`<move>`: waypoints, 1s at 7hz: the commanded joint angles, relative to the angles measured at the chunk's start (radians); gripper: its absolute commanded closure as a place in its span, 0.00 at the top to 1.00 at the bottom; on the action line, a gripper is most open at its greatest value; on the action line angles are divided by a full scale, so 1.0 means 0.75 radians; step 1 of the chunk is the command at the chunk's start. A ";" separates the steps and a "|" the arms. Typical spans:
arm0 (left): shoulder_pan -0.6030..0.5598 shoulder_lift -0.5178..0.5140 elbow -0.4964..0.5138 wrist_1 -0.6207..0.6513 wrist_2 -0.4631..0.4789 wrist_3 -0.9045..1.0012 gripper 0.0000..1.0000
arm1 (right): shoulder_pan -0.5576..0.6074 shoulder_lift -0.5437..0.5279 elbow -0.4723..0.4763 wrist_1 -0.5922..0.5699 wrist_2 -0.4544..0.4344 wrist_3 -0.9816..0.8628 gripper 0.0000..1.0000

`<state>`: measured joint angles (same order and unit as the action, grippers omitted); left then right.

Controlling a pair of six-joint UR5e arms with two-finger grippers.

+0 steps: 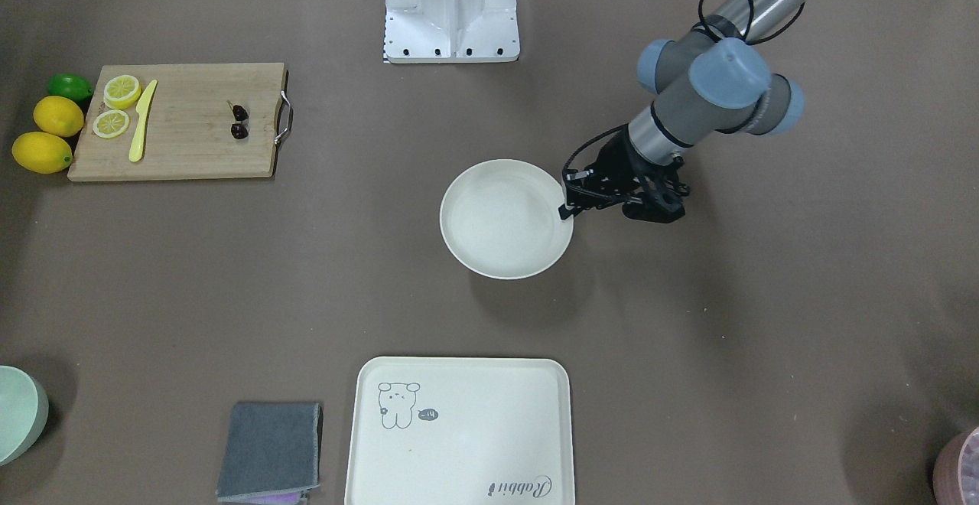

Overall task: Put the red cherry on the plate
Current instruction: 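Slide the held white plate with the left gripper toward the table center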

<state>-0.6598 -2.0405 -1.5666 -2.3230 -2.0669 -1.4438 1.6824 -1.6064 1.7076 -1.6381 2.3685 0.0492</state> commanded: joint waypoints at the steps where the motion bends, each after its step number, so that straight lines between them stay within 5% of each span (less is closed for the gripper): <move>1: 0.202 -0.020 -0.038 0.097 0.243 -0.032 0.00 | -0.002 -0.004 -0.002 0.000 0.002 0.002 1.00; 5: 0.248 -0.028 0.000 0.099 0.287 -0.032 0.00 | -0.004 -0.002 0.004 0.000 0.002 0.010 1.00; 6: 0.246 -0.028 -0.002 0.097 0.289 -0.030 0.75 | -0.016 0.008 0.012 0.002 0.002 0.014 1.00; 7: 0.229 -0.030 -0.012 0.097 0.289 -0.032 0.98 | -0.058 0.017 0.046 0.002 0.000 0.034 1.00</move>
<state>-0.4782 -2.0618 -1.5699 -2.2498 -1.8506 -1.4674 1.6663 -1.6011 1.7202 -1.6373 2.3697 0.0620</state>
